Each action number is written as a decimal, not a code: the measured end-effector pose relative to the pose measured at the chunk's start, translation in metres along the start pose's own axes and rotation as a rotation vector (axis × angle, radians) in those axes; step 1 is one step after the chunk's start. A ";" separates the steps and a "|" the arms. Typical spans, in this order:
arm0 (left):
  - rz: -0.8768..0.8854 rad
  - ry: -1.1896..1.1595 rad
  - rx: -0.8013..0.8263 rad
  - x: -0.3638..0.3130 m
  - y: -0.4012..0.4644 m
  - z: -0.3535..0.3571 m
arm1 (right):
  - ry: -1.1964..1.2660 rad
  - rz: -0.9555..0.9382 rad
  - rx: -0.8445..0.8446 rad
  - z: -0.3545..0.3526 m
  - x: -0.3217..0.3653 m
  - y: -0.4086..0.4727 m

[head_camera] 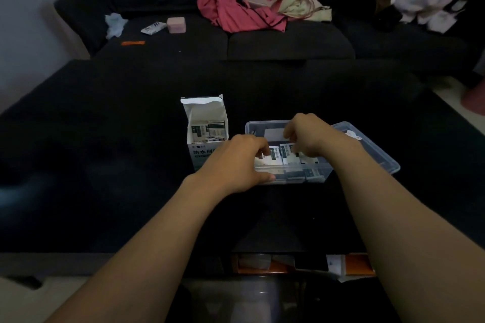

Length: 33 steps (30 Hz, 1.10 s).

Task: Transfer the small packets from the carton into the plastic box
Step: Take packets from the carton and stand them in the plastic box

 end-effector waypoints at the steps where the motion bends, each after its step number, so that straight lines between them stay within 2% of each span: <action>1: 0.007 -0.002 -0.007 0.000 -0.001 -0.001 | -0.002 -0.007 0.002 0.000 0.000 0.000; 3: 0.026 -0.007 -0.035 -0.001 -0.003 -0.007 | -0.012 -0.024 -0.016 -0.006 0.001 -0.001; 5: 0.078 -0.061 -0.129 -0.006 -0.008 -0.023 | 0.026 -0.092 -0.078 -0.023 0.014 -0.006; 6: 0.112 -0.138 -0.228 -0.009 -0.013 -0.038 | 0.068 -0.161 -0.128 -0.035 0.025 -0.010; 8: 0.127 -0.340 -0.554 0.003 -0.030 -0.081 | 0.203 -0.348 -0.265 -0.063 0.061 -0.025; 10: 0.023 -0.490 -0.849 0.036 -0.048 -0.115 | 0.349 -0.503 -0.332 -0.079 0.099 -0.040; 11: -0.060 -0.519 -0.913 0.055 -0.053 -0.123 | 0.381 -0.545 -0.324 -0.078 0.116 -0.044; 12: -0.155 -0.521 -0.910 0.072 -0.054 -0.126 | 0.375 -0.567 -0.310 -0.073 0.131 -0.044; 13: -0.257 -0.510 -0.833 0.087 -0.050 -0.122 | 0.341 -0.573 -0.304 -0.067 0.143 -0.041; 16: -0.541 -0.428 -0.458 0.119 -0.035 -0.085 | 0.174 -0.514 -0.305 -0.048 0.160 -0.026; 20: -0.621 -0.396 -0.181 0.127 -0.027 -0.054 | -0.009 -0.378 -0.237 -0.032 0.159 -0.009; 27: -0.702 -0.556 0.010 0.125 -0.025 -0.038 | -0.034 -0.310 -0.216 -0.020 0.159 0.004; 33: -0.675 -0.560 0.009 0.126 -0.023 -0.039 | -0.078 -0.337 -0.264 -0.015 0.166 0.007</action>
Point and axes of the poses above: each hand's wrist, its own y-axis towards the middle knuckle, its own z-axis out of the palm, x = y × z, the point moved 8 cm from there along y, towards the middle knuckle, and after that the axes turned 9 degrees about -z, right-handed, at the moved point
